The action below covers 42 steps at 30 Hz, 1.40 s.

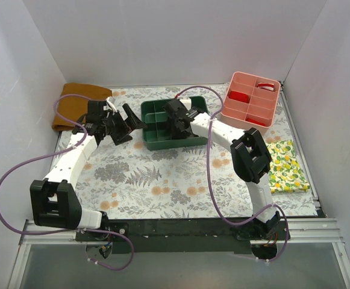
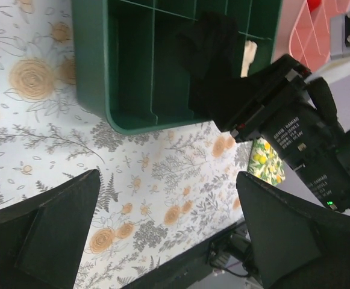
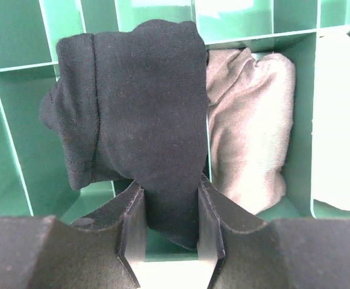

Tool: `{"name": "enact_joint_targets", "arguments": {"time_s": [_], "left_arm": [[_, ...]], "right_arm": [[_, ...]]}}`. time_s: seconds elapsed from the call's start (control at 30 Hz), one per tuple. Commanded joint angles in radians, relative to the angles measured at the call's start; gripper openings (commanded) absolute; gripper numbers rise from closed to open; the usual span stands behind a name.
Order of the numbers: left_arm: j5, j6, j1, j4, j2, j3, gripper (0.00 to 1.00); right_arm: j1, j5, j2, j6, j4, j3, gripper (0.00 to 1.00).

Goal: Roll the underwear
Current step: Move the storage box to the center of the board.

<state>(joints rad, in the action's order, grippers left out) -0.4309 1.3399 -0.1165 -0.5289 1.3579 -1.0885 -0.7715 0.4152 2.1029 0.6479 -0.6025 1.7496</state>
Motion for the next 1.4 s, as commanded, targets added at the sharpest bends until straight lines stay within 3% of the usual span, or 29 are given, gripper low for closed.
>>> {"name": "enact_joint_targets", "arguments": {"time_s": [0.0,0.1,0.2,0.3,0.33,0.4,0.73,1.03,1.37], "left_arm": [[-0.162,-0.033,0.005,0.027,0.088,-0.071,0.82],[-0.192,-0.065,0.003,0.001,0.173,-0.146,0.64],[-0.248,-0.074,0.001,0.039,0.228,-0.203,0.57],[-0.321,-0.003,-0.003,0.153,0.285,-0.214,0.44],[-0.366,0.011,-0.008,0.179,0.323,-0.218,0.23],[-0.385,0.036,-0.017,0.217,0.357,-0.249,0.03],[-0.235,-0.005,-0.150,0.150,0.532,-0.401,0.00],[-0.017,-0.045,-0.216,0.029,0.607,-0.487,0.00],[0.150,-0.050,-0.235,0.033,0.567,-0.478,0.00]], "right_arm": [[0.023,-0.048,-0.053,0.056,0.024,-0.033,0.01],[0.029,-0.090,-0.075,0.099,0.088,-0.109,0.01],[0.035,-0.101,-0.092,0.121,0.132,-0.143,0.01],[0.038,-0.107,-0.106,0.122,0.155,-0.171,0.01],[0.040,-0.111,-0.107,0.124,0.164,-0.183,0.01],[0.040,-0.118,-0.116,0.121,0.178,-0.193,0.01],[0.040,-0.107,-0.130,0.104,0.173,-0.193,0.01],[0.040,-0.102,-0.146,0.101,0.179,-0.214,0.01],[0.040,-0.099,-0.149,0.093,0.181,-0.211,0.01]]}}
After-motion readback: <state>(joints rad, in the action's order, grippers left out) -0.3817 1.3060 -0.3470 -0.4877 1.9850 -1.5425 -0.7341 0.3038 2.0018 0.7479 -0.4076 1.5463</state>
